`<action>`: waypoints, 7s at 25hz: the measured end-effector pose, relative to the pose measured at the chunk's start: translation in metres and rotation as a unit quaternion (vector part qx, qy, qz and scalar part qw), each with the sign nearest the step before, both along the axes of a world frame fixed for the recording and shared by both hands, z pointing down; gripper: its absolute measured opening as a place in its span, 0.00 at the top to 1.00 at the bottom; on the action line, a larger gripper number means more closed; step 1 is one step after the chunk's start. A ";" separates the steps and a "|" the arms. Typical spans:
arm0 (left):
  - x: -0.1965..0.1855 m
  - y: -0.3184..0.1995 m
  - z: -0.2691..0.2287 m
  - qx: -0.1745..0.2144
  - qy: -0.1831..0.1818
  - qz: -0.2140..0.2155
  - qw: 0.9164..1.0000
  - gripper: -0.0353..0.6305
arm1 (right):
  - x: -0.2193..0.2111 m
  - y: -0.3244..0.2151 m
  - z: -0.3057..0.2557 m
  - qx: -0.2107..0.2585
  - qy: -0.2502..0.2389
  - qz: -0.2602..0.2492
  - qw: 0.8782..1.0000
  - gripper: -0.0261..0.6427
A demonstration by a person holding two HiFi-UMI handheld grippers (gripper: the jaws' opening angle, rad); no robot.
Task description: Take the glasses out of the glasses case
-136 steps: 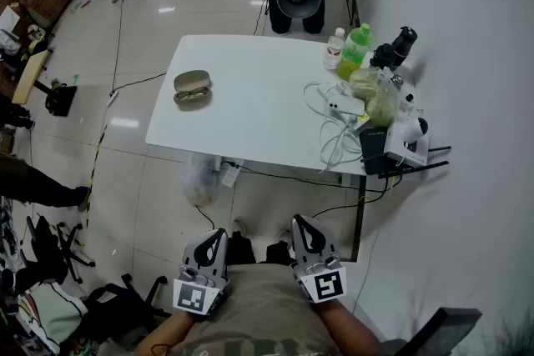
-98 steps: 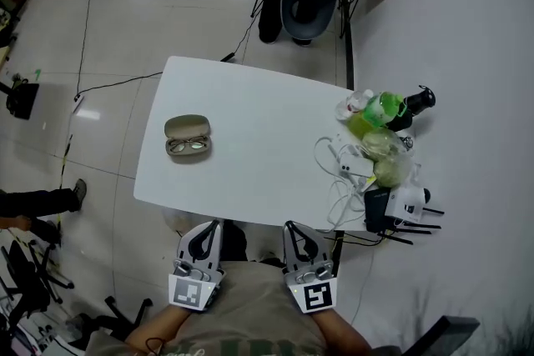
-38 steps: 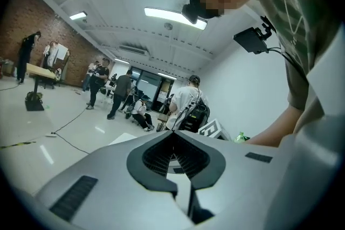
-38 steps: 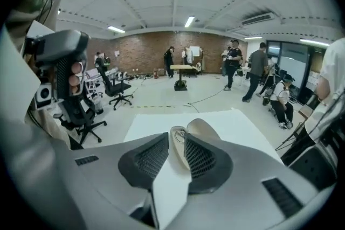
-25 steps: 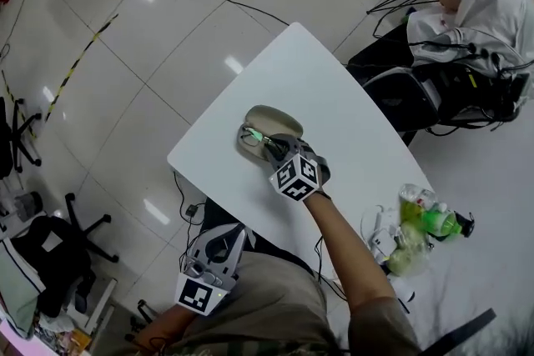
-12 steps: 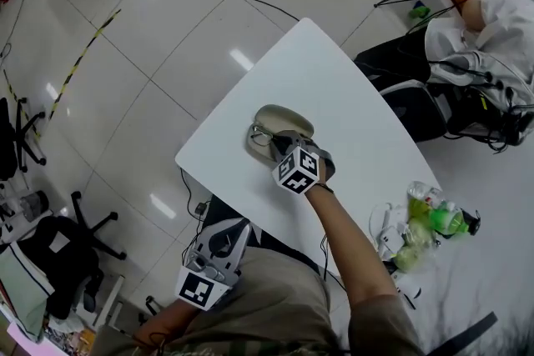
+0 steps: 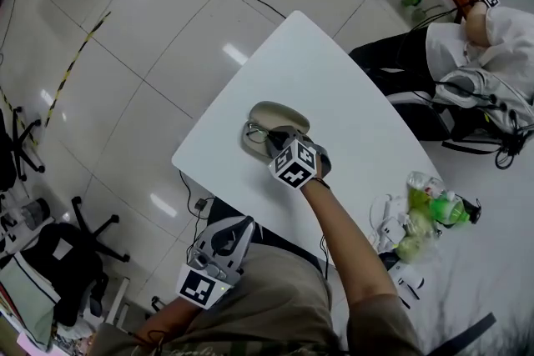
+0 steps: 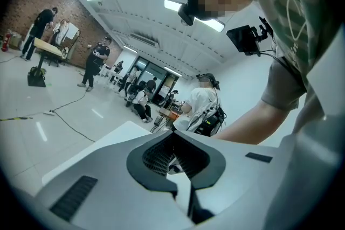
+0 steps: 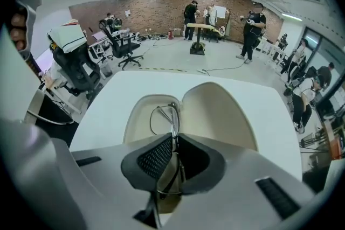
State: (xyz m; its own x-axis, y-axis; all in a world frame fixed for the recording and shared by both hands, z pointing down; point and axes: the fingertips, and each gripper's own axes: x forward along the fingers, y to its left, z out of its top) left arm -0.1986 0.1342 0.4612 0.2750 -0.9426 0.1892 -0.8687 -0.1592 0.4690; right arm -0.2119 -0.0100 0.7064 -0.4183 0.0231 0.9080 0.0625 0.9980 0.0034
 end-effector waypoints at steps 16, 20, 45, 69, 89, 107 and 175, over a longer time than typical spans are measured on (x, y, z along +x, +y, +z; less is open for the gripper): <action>0.017 -0.004 0.002 -0.010 0.004 0.014 1.000 0.94 | 0.003 0.007 0.003 -0.032 0.002 -0.014 0.999 0.90; 0.021 -0.005 0.000 -0.011 -0.002 0.023 1.000 0.94 | 0.003 0.014 0.000 -0.018 -0.006 -0.040 0.999 0.91; 0.037 -0.015 -0.009 0.015 -0.010 0.061 0.998 0.94 | 0.012 0.008 -0.035 0.006 -0.042 0.013 0.999 0.93; 0.064 -0.017 -0.016 0.012 -0.034 0.079 0.996 0.94 | 0.031 0.009 -0.053 0.017 -0.072 0.016 0.997 0.93; 0.089 -0.004 -0.020 -0.010 -0.100 0.081 0.992 0.94 | 0.060 0.014 -0.056 0.009 -0.101 0.014 0.995 0.93; 0.081 0.004 -0.022 -0.017 -0.112 0.047 0.992 0.94 | 0.076 0.018 -0.051 0.010 -0.087 0.010 0.996 0.93; 0.135 -0.021 -0.010 -0.036 -0.136 0.129 0.982 0.94 | 0.195 0.026 -0.020 -0.007 -0.048 0.068 0.997 0.93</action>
